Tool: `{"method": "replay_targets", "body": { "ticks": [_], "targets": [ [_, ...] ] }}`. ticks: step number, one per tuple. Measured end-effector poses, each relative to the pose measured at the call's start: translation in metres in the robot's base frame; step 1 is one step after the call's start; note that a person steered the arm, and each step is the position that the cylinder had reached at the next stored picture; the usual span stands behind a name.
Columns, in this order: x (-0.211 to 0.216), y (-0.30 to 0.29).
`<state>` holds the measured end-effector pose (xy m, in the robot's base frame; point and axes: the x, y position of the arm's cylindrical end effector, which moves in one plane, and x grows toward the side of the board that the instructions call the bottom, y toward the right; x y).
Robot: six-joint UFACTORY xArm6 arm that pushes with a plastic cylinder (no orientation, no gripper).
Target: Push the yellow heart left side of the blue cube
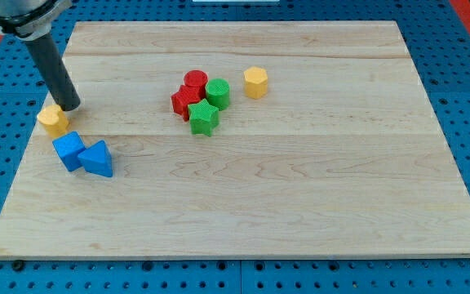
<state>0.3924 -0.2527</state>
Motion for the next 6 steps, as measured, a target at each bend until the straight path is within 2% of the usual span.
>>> {"method": "replay_targets", "body": {
  "ticks": [2,4,5,6],
  "targets": [
    [0.029,-0.013],
    [0.034,-0.05],
    [0.091,-0.037],
    [0.094,-0.008]
  ]
}}
